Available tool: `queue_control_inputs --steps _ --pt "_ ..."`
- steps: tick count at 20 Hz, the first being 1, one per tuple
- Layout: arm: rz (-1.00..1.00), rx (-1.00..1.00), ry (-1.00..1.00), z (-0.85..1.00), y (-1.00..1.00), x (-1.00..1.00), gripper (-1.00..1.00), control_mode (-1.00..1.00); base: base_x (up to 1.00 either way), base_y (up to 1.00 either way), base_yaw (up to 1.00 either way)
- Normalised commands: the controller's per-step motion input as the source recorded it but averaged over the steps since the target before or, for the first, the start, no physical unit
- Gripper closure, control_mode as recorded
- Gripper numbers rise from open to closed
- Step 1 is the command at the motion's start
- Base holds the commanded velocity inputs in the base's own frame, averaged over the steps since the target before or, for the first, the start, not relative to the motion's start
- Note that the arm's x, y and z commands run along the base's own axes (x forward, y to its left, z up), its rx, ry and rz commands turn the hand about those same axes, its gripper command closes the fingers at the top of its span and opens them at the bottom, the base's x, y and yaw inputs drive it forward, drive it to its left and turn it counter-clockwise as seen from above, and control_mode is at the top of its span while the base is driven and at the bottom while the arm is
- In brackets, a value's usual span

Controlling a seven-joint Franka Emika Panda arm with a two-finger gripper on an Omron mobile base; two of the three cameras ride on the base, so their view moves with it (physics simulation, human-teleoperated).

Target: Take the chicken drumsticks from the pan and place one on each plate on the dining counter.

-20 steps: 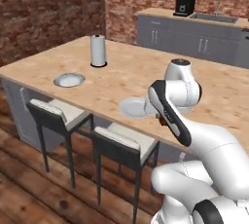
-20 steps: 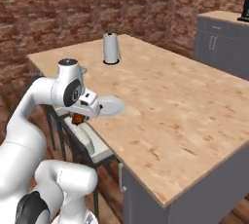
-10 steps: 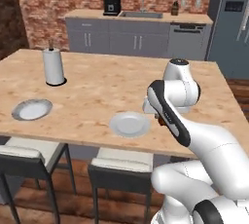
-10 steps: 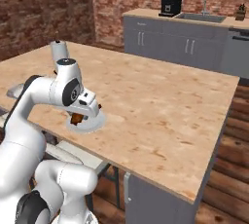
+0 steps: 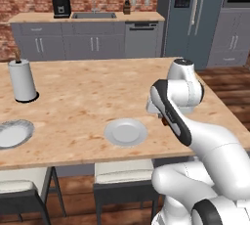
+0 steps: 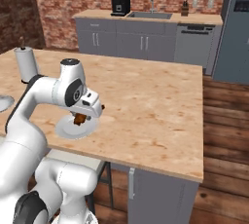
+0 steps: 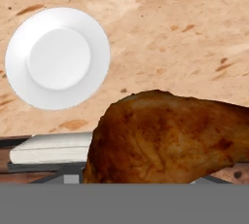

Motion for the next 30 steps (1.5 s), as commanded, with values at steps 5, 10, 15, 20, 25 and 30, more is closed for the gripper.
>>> queue_control_inputs --steps 5,10,15,20,25,30 --pt "0.00 0.00 0.00 0.00 0.00 0.00 1.00 1.00 0.08 0.11 -0.06" --pt "0.00 0.00 0.00 0.00 0.00 0.00 1.00 1.00 0.00 0.01 0.00" --pt "0.00 0.00 0.00 0.00 0.00 0.00 1.00 1.00 0.01 0.04 0.00" --pt "0.02 0.00 -0.03 -0.02 0.06 0.08 1.00 -1.00 0.18 0.17 0.03" --pt "0.04 0.00 -0.14 -0.14 0.29 0.57 1.00 -1.00 0.00 0.00 0.00" --pt "0.01 0.00 -0.08 -0.36 0.56 0.64 1.00 -1.00 0.00 0.00 0.00"
